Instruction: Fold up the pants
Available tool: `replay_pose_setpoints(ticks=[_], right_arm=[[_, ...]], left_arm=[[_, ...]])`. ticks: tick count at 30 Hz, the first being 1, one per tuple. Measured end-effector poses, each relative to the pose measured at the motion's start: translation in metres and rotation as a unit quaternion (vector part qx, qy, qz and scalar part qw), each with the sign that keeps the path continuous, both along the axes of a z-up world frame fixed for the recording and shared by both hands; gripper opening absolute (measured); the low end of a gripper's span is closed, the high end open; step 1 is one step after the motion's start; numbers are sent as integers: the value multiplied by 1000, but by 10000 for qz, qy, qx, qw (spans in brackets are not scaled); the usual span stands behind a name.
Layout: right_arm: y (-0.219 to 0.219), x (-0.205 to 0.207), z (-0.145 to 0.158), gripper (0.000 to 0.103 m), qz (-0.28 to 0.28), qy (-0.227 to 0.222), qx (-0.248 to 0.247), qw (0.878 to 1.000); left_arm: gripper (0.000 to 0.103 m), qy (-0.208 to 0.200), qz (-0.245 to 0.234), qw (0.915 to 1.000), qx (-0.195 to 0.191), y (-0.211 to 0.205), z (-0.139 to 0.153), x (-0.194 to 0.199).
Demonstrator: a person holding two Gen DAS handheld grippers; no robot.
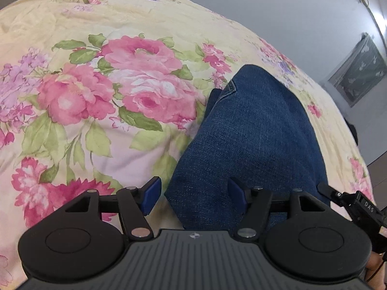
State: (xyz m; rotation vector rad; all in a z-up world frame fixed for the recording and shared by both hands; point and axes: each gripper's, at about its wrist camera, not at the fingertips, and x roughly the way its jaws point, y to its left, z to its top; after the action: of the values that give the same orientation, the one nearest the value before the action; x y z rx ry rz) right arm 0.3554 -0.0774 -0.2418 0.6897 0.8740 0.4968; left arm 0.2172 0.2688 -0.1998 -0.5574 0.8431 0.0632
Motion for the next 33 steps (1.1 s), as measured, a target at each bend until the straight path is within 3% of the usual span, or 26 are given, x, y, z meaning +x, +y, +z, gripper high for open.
replay_pose_setpoints(ticks=[3, 6, 14, 17, 21, 24, 26, 29, 32, 33], right_arm=[[-4, 13, -5, 74, 244, 363, 367, 9984], [2, 15, -5, 76, 498, 396, 366, 9973], [16, 16, -8, 83, 783, 419, 285, 9956], [17, 19, -7, 81, 821, 477, 238, 9952], [14, 22, -6, 60, 804, 527, 276, 9950], [7, 23, -7, 51, 746, 674, 490, 9937], [7, 23, -6, 50, 759, 692, 493, 9935], [6, 23, -8, 56, 772, 805, 463, 9927], [4, 25, -9, 65, 955, 775, 392, 9916], [3, 24, -9, 67, 1068, 708, 371, 9911]], left_arm=[[82, 2, 66, 9969, -783, 13, -12, 3], [82, 125, 96, 9931, -1162, 11, -26, 8], [83, 175, 76, 9939, -1083, -3, -33, 14], [70, 168, 262, 9943, -1021, -2, -32, 10], [46, 125, 406, 9943, -973, 1, -29, 5], [42, 74, 344, 9940, -1031, 4, -25, 0], [41, 76, 294, 9945, -998, 6, -21, -2], [45, 86, 42, 9965, -834, 9, -14, -3], [69, 231, -251, 9980, -529, 11, -5, 0], [73, 237, -351, 9984, -371, 11, -2, 1]])
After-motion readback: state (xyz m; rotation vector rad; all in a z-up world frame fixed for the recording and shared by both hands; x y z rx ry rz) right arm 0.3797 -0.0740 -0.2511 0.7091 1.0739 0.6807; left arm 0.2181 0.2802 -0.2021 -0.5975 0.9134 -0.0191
